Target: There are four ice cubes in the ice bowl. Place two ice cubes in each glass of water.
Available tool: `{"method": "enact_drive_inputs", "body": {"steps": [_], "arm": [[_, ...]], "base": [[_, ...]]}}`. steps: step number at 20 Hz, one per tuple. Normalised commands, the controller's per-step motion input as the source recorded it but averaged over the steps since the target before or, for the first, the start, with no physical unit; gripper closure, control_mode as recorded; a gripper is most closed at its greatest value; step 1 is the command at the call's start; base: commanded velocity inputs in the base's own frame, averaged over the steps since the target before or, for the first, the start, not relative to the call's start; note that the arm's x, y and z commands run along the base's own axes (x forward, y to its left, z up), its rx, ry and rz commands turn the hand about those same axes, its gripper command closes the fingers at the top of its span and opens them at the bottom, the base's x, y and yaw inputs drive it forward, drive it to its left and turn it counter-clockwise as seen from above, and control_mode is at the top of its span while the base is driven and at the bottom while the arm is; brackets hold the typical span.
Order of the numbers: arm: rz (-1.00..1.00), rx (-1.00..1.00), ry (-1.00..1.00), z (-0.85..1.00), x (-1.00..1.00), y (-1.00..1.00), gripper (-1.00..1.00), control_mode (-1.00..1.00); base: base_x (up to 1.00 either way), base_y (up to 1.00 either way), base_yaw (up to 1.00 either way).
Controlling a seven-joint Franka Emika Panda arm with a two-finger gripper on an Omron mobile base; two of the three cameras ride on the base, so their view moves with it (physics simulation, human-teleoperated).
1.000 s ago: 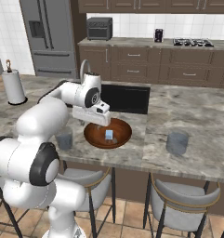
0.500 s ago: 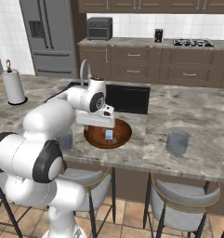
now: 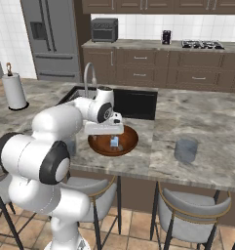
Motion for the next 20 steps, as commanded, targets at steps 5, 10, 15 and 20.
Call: {"method": "enact_drive_inputs", "body": {"steps": [5, 10, 15, 20], "arm": [[0.16, 0.0, -0.11, -0.26, 0.3, -0.09, -1.0, -1.0], [0.1, 0.0, -0.11, -0.2, 0.35, -0.05, -1.0, -1.0], [0.0, 0.0, -0.03, -0.1, 0.28, 0.0, -1.0, -1.0], [-0.03, 0.0, 0.0, -0.01, 0.23, 0.0, -1.0, -1.0]], "base": [[0.0, 0.0, 0.0], [0.0, 0.0, 0.0], [0.0, 0.0, 0.0], [0.0, 0.0, 0.0]]}}
